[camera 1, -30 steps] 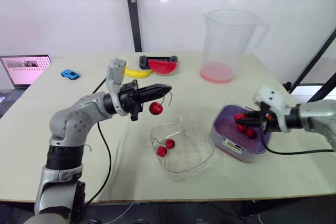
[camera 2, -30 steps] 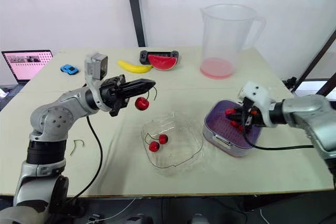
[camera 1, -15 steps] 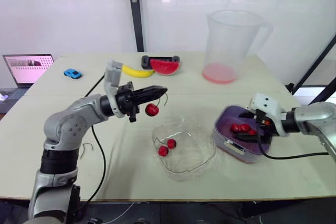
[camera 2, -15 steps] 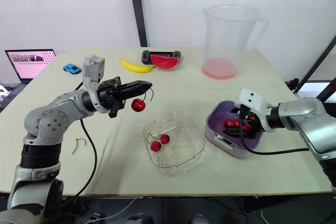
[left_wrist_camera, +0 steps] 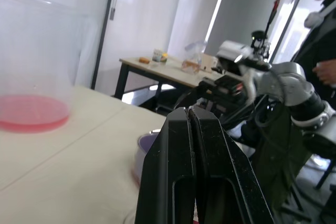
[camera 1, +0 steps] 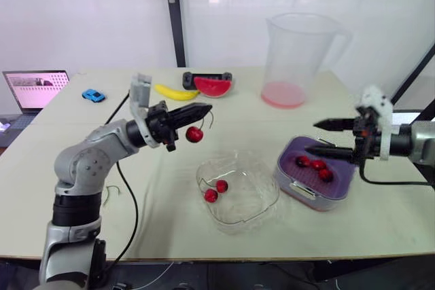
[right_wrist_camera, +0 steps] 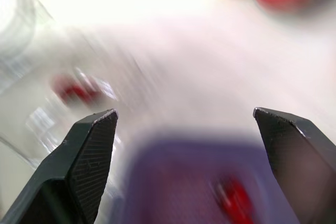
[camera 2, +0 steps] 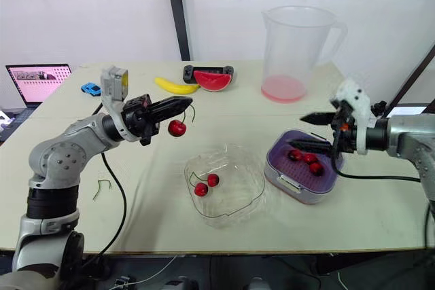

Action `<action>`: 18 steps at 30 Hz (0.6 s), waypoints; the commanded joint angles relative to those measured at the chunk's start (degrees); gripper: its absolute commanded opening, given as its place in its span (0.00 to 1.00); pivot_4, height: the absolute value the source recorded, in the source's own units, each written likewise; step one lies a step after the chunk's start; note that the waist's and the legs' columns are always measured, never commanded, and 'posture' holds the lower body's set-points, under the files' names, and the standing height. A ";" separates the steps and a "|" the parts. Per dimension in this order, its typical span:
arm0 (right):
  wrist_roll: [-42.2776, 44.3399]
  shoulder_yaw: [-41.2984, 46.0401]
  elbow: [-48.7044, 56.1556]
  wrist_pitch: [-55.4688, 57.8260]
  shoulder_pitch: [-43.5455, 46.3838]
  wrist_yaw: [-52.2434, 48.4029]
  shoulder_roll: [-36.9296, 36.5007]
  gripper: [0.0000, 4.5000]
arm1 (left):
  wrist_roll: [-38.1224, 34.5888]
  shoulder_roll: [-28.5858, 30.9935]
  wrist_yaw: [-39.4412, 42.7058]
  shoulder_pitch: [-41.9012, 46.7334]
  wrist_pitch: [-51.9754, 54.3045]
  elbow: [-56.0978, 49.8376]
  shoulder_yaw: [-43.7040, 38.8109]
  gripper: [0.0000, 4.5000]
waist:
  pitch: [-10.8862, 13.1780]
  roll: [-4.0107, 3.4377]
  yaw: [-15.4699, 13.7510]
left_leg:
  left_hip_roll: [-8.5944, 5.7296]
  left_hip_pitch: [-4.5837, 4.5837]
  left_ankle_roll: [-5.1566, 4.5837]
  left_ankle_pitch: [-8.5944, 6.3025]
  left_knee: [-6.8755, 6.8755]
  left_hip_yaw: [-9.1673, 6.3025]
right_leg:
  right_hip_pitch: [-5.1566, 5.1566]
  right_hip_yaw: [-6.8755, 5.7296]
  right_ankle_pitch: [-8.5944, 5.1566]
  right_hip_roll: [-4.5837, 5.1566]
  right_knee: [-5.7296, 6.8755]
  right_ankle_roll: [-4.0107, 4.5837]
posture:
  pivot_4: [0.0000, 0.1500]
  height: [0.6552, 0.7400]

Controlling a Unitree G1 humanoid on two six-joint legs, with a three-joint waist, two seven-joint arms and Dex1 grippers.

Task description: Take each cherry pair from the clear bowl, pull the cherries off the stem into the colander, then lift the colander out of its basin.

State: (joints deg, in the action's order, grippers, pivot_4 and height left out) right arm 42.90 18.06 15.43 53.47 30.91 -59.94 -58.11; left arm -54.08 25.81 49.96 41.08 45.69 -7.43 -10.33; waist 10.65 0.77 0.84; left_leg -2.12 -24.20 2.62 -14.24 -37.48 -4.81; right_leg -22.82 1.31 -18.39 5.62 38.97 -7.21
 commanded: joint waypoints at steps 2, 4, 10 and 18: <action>10.25 1.14 9.14 5.75 0.92 9.14 7.49 0.99 | -2.24 -1.48 -1.15 0.66 -0.52 -1.99 -0.84 0.00 | 0.00 0.02 -0.01 | -0.01 0.00 0.00 0.00 -0.04 0.00 | 0.03 0.00 0.00 0.01 -0.01 0.00 | 1.00 1.00; 11.81 -1.63 11.86 6.32 1.61 14.60 13.00 0.99 | -2.87 -2.19 -1.44 1.06 -0.22 -1.91 -0.64 0.00 | 0.00 0.01 0.02 | -0.02 0.00 0.00 0.00 -0.05 0.00 | 0.03 0.01 0.00 0.01 0.00 0.00 | 1.00 1.00; 13.54 -9.61 13.45 6.64 5.69 28.29 29.08 0.99 | -3.03 -3.16 -1.13 1.91 -0.18 -1.63 0.68 0.00 | -0.01 0.02 0.31 | -0.02 0.00 0.26 0.15 -0.05 -0.02 | -0.04 0.01 0.00 0.00 0.06 0.00 | 1.00 1.00; 14.13 -12.53 9.61 5.89 7.15 34.22 37.75 0.99 | -3.06 -4.68 -2.59 2.07 0.05 -2.41 1.46 0.00 | -0.02 0.02 0.35 | -0.06 -0.01 0.30 0.17 -0.06 -0.02 | -0.01 0.01 0.00 0.03 0.05 0.00 | 1.00 1.00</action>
State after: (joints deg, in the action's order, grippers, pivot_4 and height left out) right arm 55.43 5.23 24.39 60.81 36.54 -26.40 -21.27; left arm -56.01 21.49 47.75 41.77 45.98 -7.51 -8.92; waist 10.63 0.79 1.19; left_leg -2.17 -24.20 2.91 -14.07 -37.51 -4.83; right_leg -22.86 1.32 -18.39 5.62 39.03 -7.21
